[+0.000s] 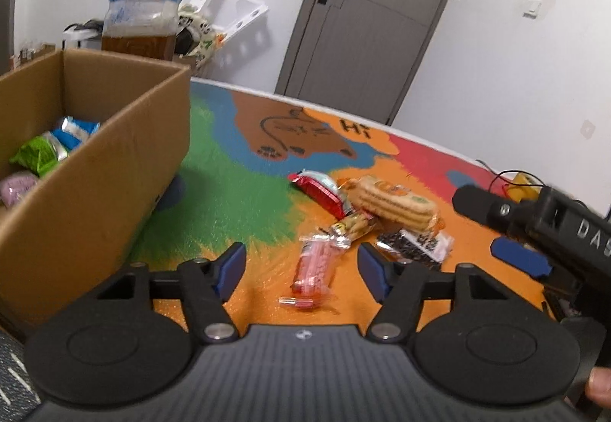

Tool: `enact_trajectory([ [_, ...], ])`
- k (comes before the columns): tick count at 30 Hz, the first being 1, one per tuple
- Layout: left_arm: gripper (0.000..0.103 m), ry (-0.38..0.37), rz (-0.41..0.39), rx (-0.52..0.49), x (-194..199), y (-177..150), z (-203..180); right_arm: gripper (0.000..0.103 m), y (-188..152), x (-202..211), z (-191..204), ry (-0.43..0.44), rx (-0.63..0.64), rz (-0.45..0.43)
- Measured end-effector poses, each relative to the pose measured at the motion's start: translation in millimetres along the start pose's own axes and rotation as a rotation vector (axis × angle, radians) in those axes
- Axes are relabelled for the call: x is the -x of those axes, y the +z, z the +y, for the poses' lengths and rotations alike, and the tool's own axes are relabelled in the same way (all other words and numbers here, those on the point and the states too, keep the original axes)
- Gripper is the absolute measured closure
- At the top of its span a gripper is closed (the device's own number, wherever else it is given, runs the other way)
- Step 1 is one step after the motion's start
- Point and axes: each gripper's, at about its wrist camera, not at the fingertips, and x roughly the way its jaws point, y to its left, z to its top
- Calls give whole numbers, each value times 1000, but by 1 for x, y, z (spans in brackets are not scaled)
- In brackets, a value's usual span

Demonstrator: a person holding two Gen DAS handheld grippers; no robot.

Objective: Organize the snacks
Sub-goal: 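Grasp the red stick packet with the left gripper while the right grasps the cake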

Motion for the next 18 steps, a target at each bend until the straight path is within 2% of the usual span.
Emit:
enact_trajectory([
  [5,53,17,71,-18,-20,-7,-2,12,11,-16,4,0,16,23],
  [8,69,63,62,-70,-24,-11,-6,12,17,-28,6,5,21,37],
  [11,73,67,57,-56,-26,-10,-1,12,19,-40,13,1,66,51],
  [13,82,66,52,-40,-25,-9,3,12,17,-43,14,21,85,53],
  [18,84,66,43,-23,-23,-6,6,12,10,-50,11,37,93,50],
])
